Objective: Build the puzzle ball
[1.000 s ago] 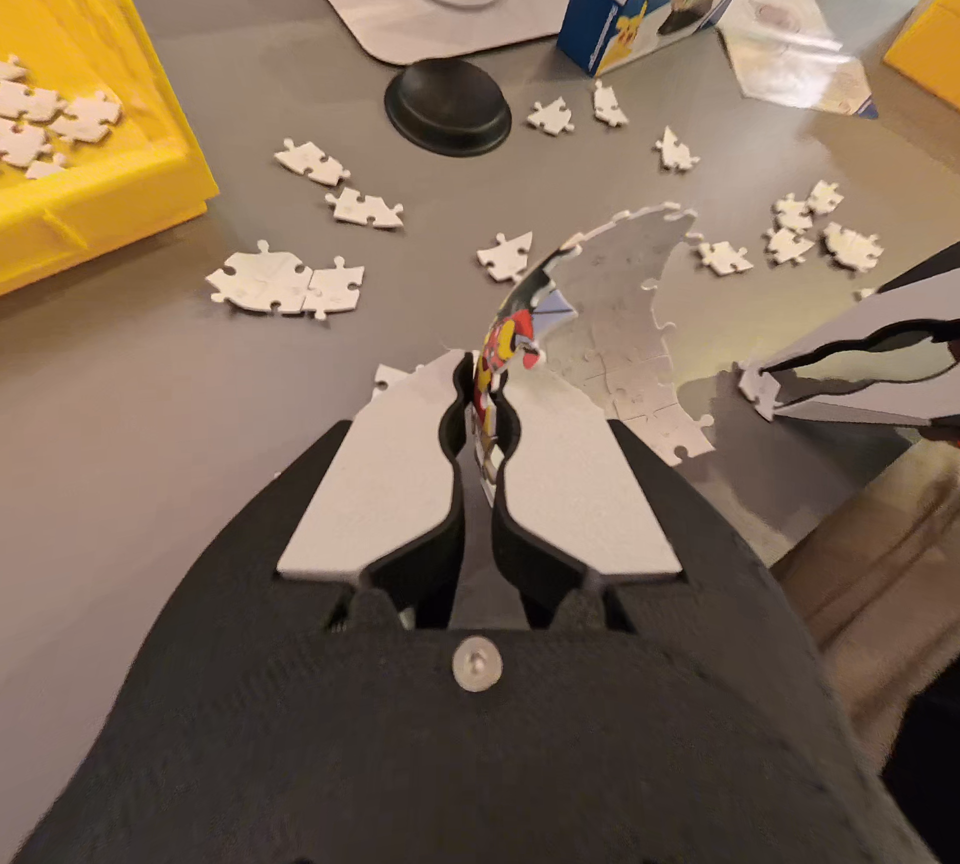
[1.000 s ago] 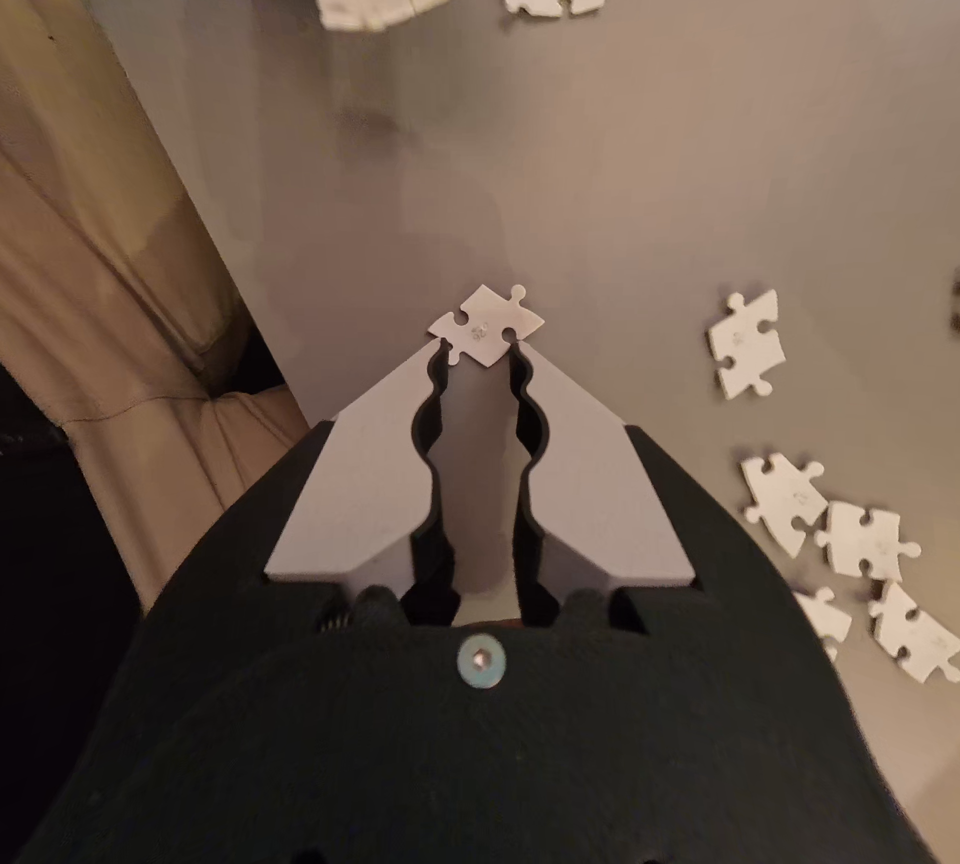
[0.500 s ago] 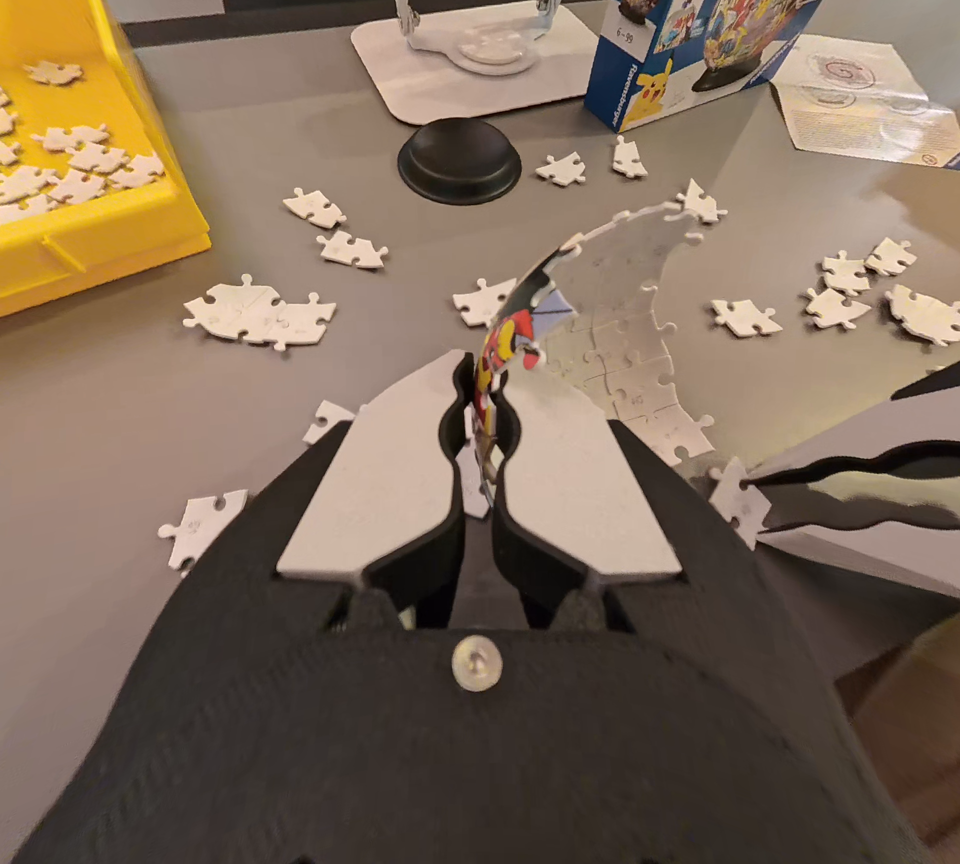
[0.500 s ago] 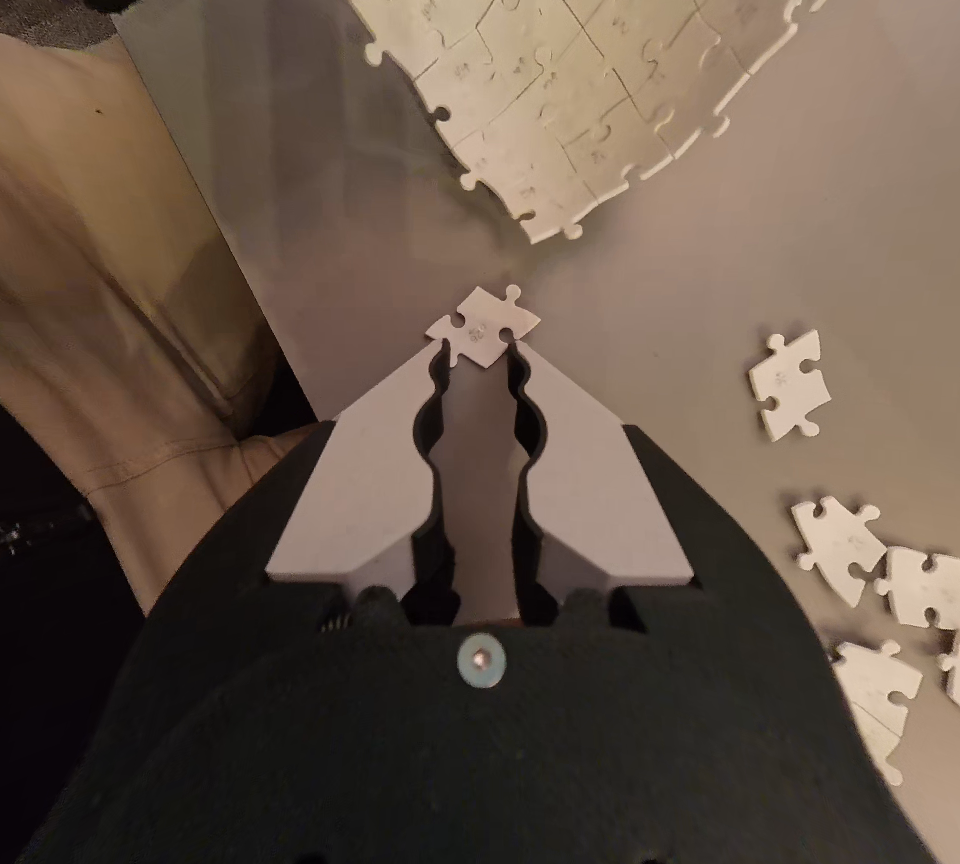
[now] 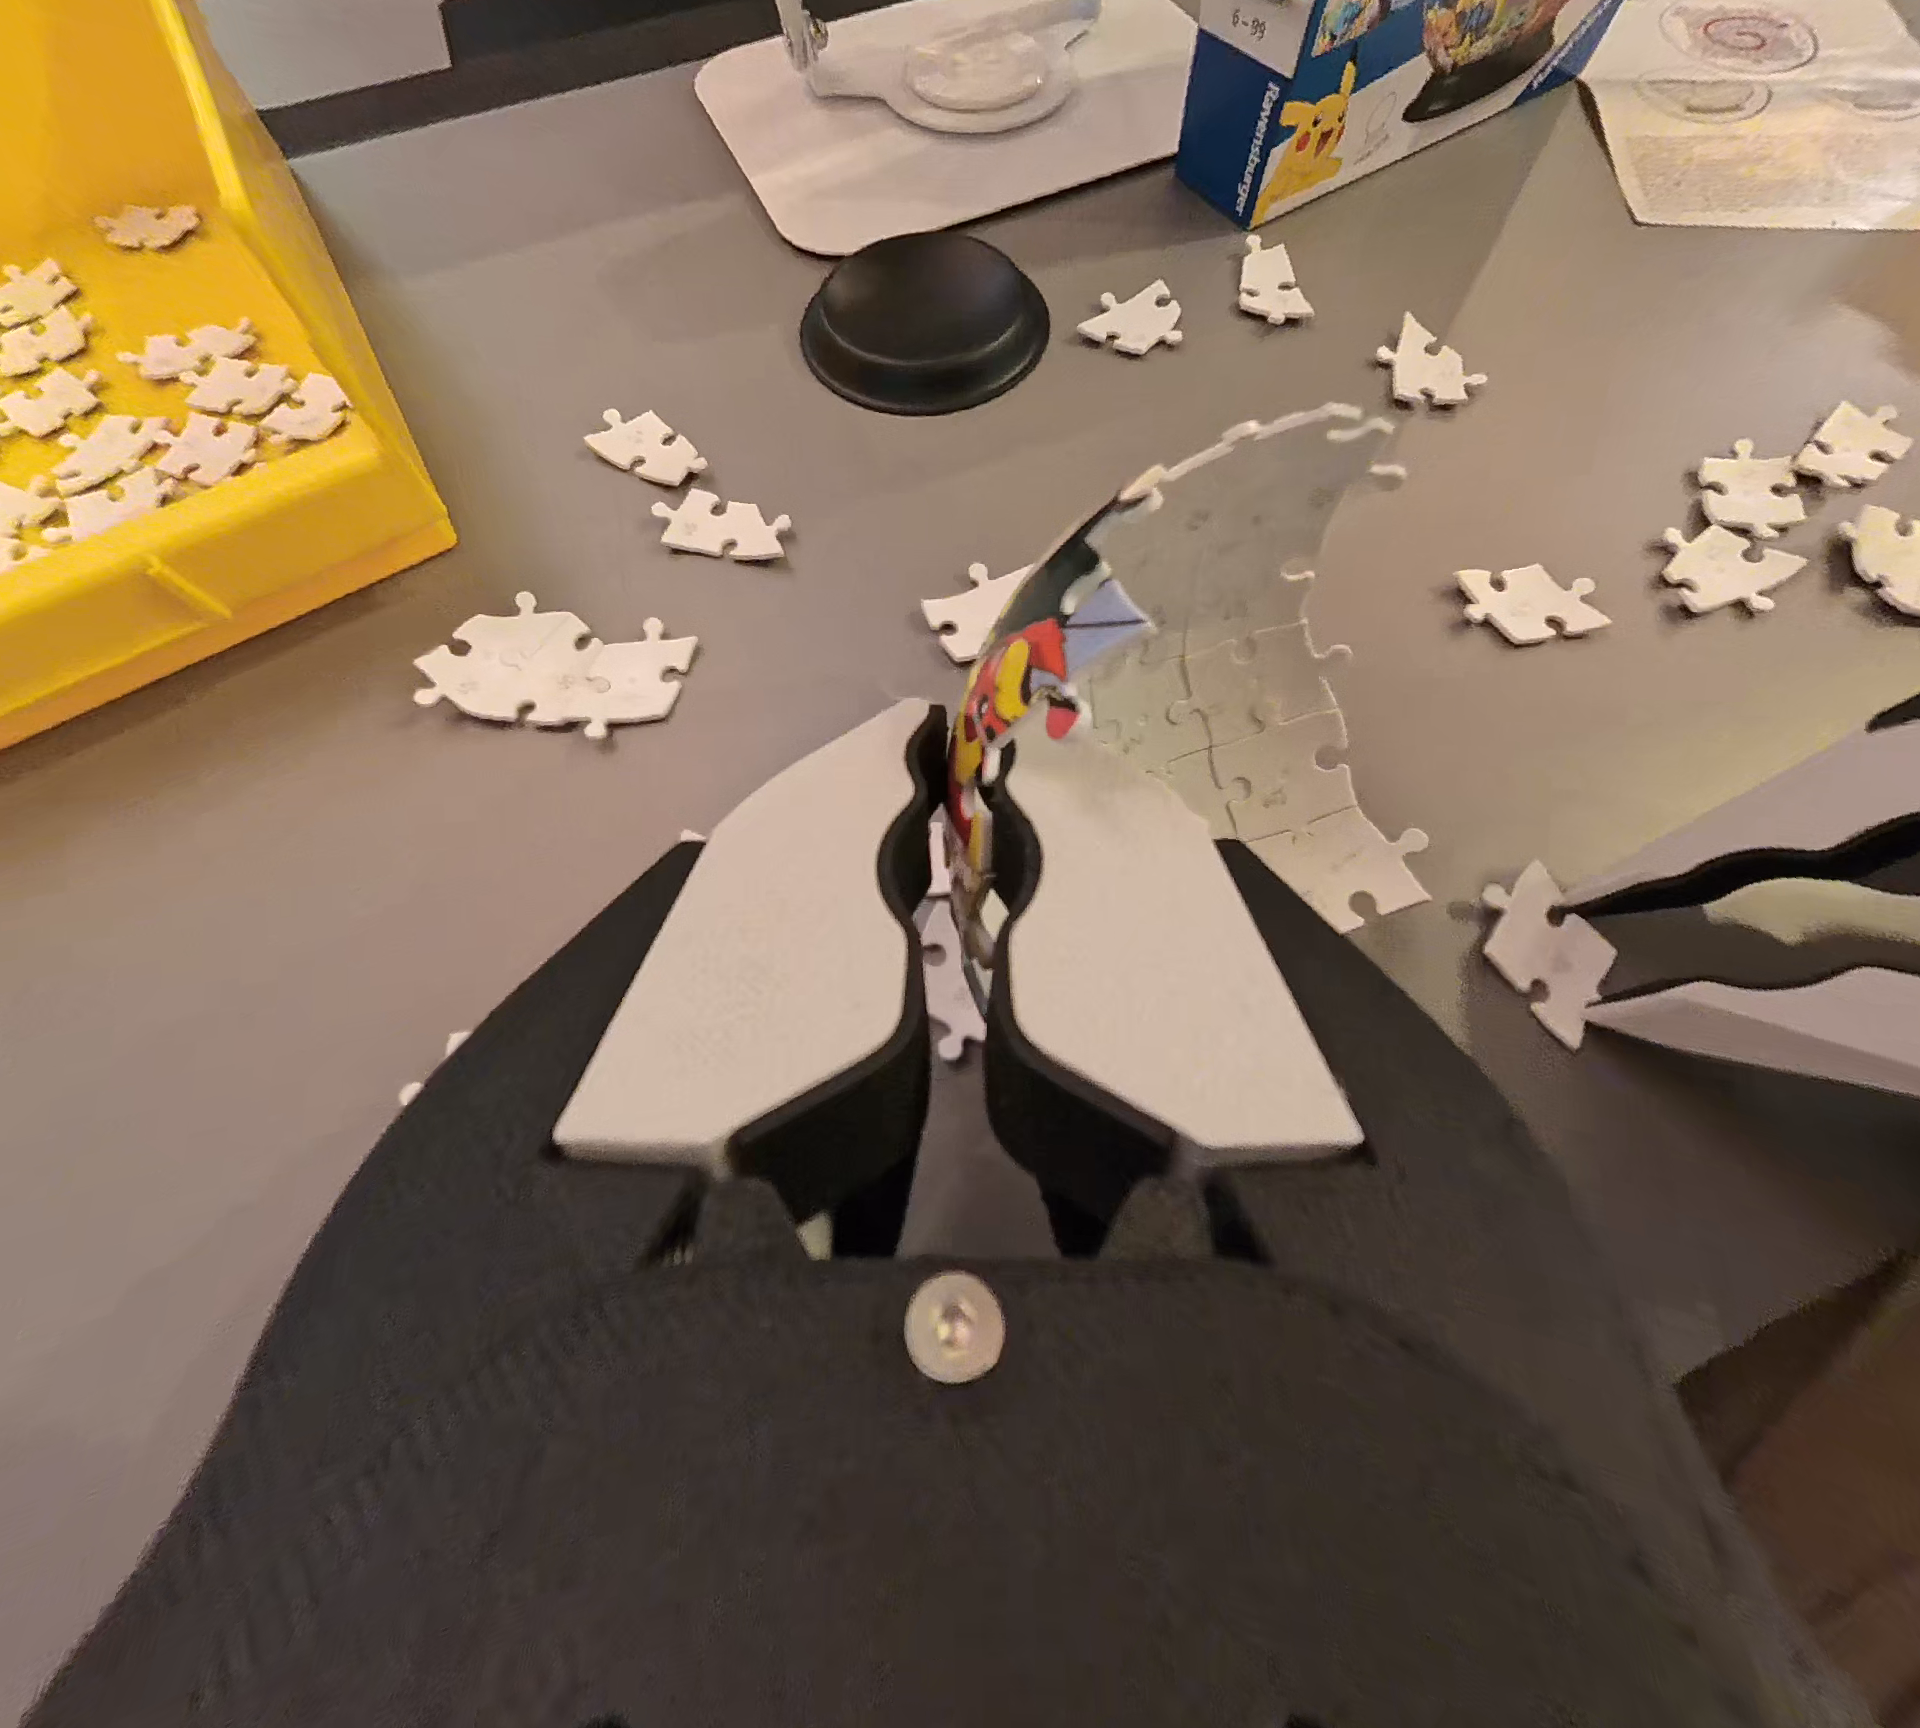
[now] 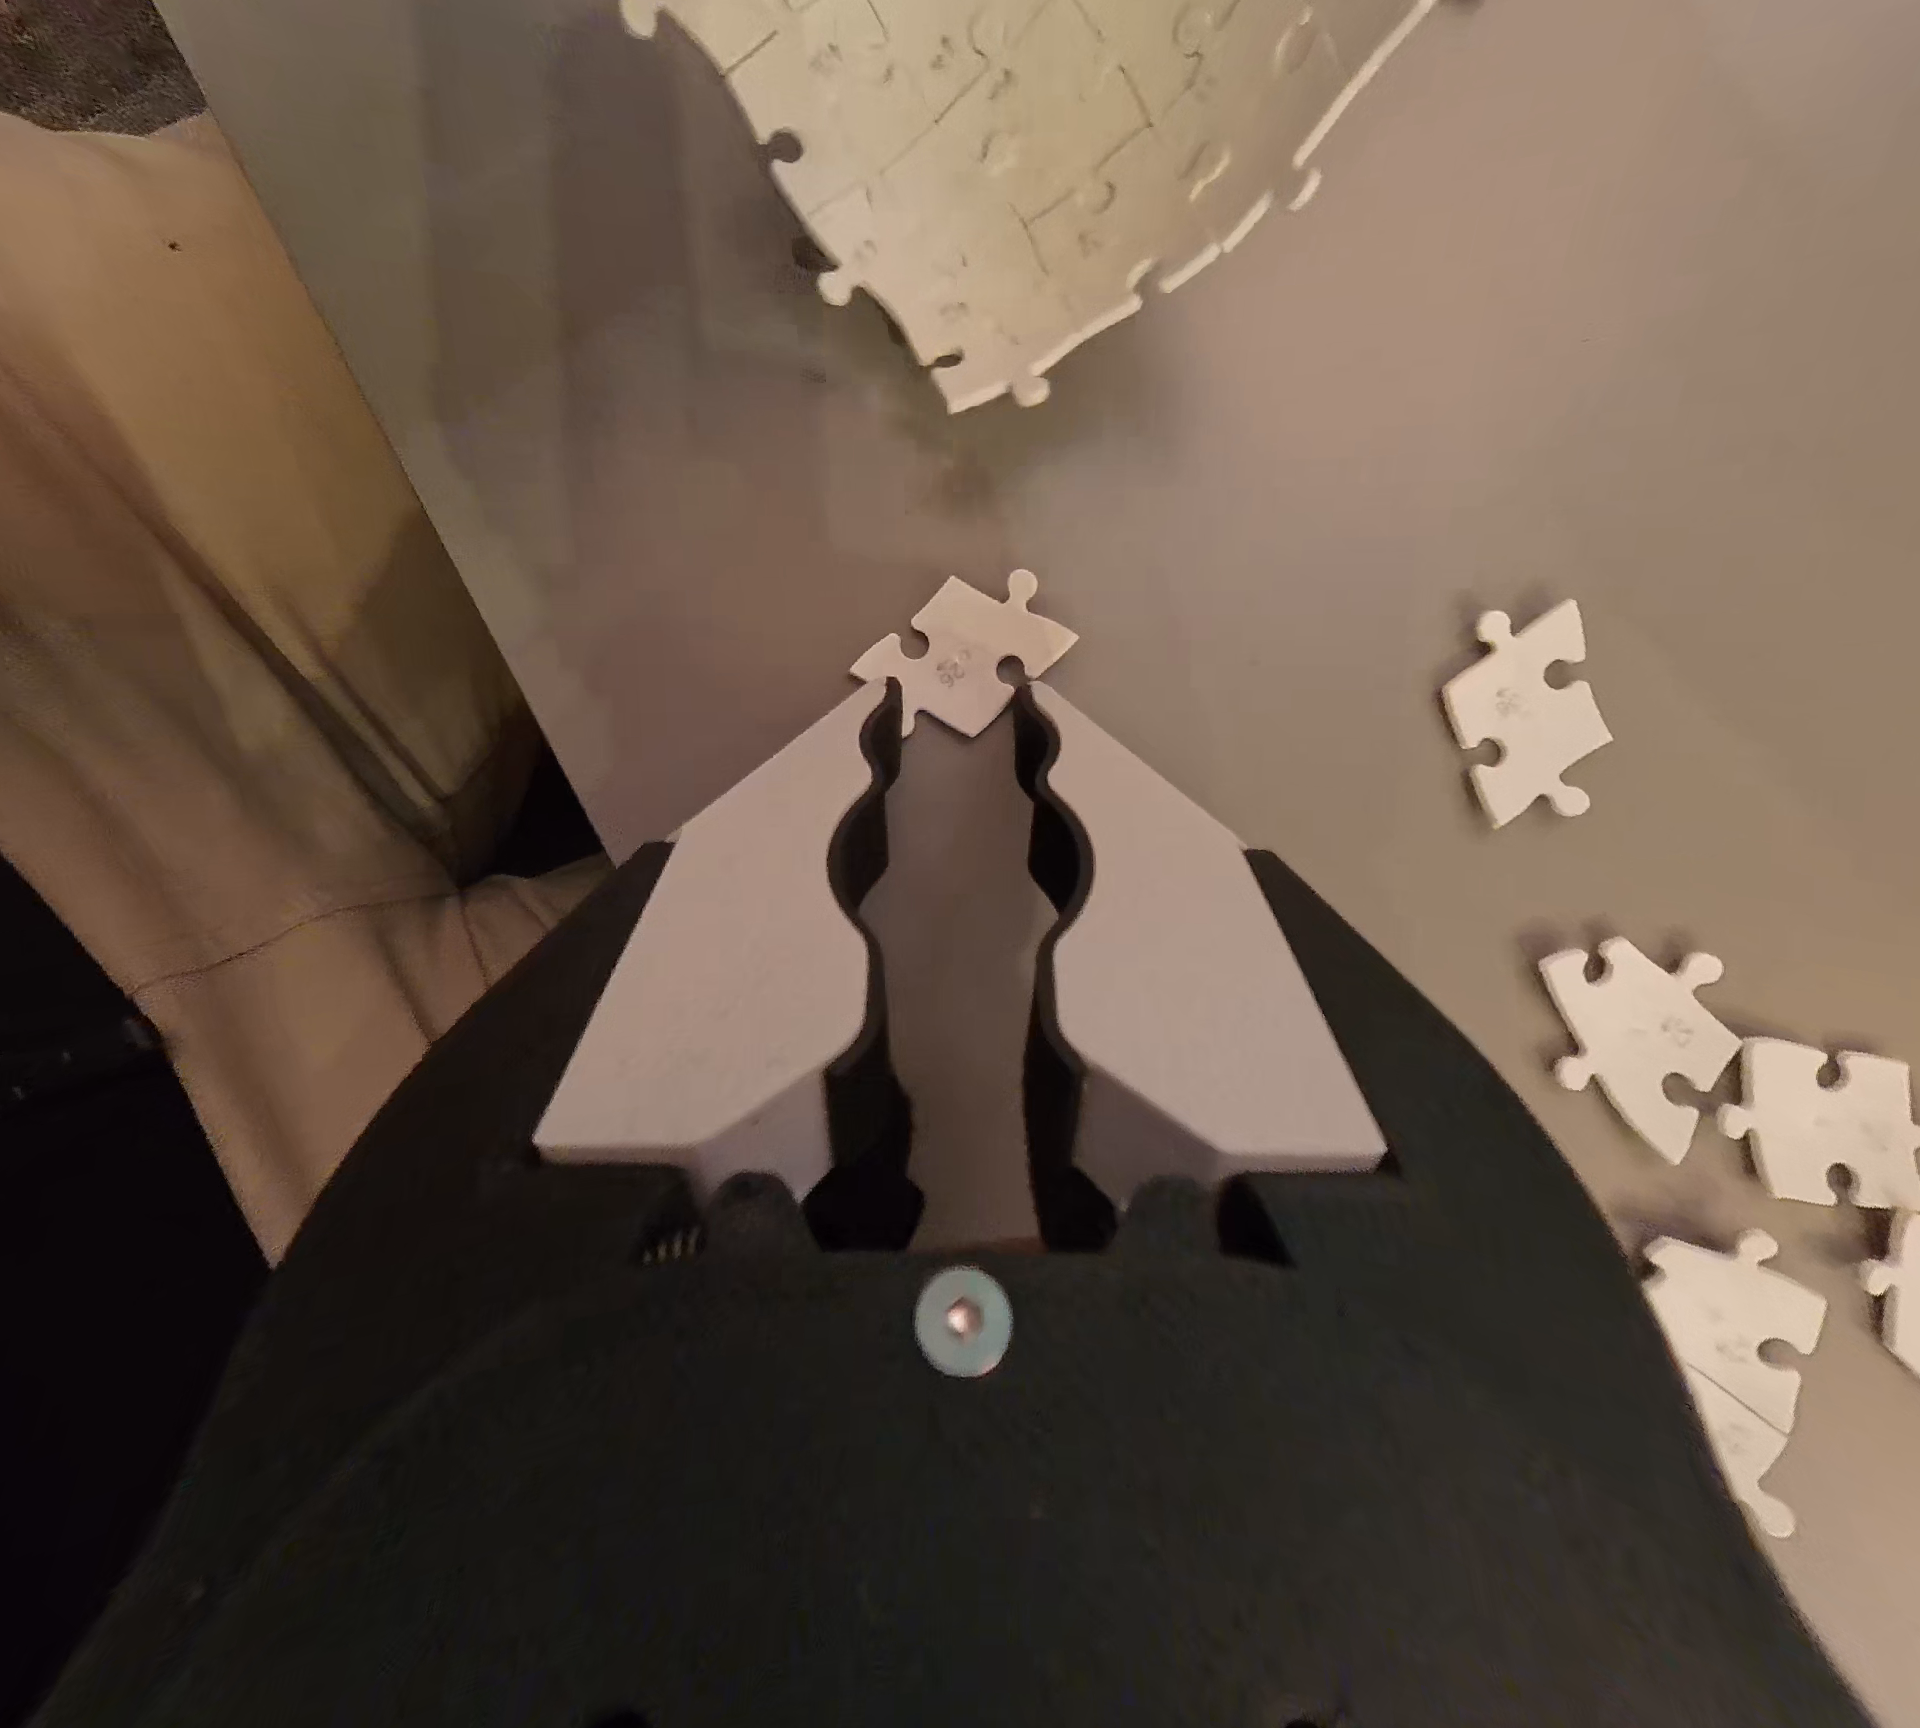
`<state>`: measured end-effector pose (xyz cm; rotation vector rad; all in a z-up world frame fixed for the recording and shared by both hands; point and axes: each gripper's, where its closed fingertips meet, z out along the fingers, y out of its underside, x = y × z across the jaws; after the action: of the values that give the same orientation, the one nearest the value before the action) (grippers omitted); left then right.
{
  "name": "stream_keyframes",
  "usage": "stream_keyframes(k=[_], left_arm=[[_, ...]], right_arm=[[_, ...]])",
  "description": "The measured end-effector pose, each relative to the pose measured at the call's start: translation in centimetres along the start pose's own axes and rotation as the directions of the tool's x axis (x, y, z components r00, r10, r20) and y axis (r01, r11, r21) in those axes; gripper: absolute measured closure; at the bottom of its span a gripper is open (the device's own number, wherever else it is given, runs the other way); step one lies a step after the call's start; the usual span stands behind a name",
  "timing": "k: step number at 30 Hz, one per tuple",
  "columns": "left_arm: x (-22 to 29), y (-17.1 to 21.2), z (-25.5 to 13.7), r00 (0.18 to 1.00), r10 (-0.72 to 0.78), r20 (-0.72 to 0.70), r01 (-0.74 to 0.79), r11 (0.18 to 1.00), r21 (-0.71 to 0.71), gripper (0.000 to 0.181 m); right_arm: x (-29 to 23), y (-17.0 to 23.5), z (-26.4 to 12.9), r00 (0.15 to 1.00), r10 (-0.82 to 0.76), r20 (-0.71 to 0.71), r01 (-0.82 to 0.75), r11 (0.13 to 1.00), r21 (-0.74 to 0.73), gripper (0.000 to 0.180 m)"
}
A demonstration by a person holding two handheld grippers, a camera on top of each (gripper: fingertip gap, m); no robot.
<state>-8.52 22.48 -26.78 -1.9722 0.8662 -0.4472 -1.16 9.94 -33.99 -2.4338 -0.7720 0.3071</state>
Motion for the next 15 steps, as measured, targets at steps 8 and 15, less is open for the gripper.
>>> stream_keyframes(k=[8,15], left_arm=[[-0.06,-0.31,-0.01,0.997,0.066,-0.031,-0.068,0.997,-0.039,0.175],[0.13,-0.52,0.15,0.999,0.017,-0.028,-0.016,0.999,0.034,0.176]], right_arm=[[0.29,-0.23,0.16,1.000,-0.012,-0.001,0.012,1.000,0.006,0.160],[0.30,-0.26,0.17,1.000,-0.012,-0.005,0.012,1.000,0.010,0.160]])
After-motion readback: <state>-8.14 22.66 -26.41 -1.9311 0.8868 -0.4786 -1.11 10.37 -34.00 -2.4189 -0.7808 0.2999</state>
